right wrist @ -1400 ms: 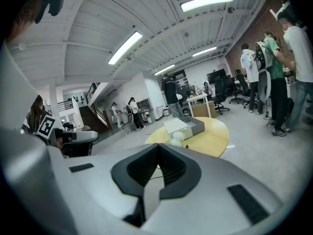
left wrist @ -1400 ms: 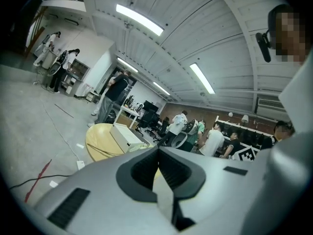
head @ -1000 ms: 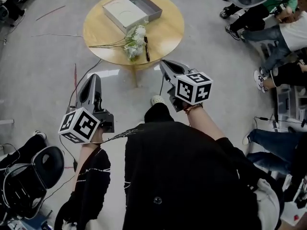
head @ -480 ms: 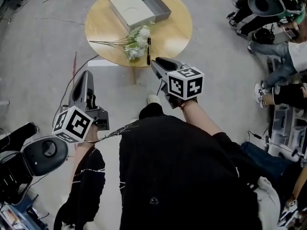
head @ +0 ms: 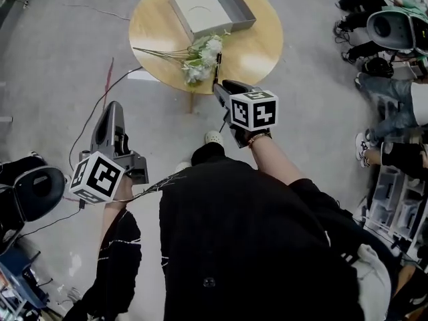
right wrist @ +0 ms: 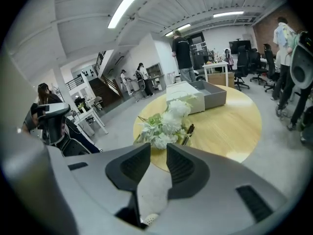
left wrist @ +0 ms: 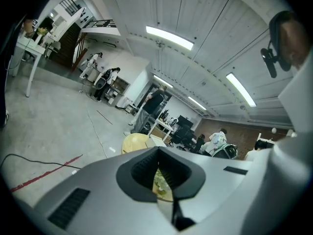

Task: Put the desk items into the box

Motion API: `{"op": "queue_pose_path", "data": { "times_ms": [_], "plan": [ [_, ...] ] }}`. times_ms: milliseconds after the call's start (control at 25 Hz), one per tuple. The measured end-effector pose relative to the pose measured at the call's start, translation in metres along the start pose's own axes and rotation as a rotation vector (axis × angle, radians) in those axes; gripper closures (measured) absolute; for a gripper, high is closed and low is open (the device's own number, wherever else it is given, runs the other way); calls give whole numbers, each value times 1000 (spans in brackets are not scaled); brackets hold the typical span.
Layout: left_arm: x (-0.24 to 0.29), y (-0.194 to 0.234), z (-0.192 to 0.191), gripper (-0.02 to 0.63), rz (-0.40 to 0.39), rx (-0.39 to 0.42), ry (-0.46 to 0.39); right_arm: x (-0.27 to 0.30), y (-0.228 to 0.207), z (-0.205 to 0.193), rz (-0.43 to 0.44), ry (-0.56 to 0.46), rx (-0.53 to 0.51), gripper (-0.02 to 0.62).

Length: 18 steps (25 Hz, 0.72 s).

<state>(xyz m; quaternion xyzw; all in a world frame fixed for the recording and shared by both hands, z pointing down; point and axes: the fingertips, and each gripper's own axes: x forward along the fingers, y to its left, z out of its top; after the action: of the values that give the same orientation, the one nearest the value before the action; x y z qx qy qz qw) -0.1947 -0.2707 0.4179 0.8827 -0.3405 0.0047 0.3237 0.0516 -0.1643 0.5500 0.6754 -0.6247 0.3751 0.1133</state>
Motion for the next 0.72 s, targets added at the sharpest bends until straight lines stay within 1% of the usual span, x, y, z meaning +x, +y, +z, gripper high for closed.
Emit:
{"op": "queue_pose_path", "data": {
  "times_ms": [240, 560, 720],
  "plan": [
    [-17, 16, 2, 595, 67, -11, -23, 22, -14, -18, -54, 92, -28, 479],
    [-37, 31, 1, 595, 135, -37, -41, 41, -24, -40, -85, 179, 9, 468],
    [-50, 39, -1, 595, 171, -51, -52, 45, -31, -45, -132, 212, 0, 448]
  ]
}}
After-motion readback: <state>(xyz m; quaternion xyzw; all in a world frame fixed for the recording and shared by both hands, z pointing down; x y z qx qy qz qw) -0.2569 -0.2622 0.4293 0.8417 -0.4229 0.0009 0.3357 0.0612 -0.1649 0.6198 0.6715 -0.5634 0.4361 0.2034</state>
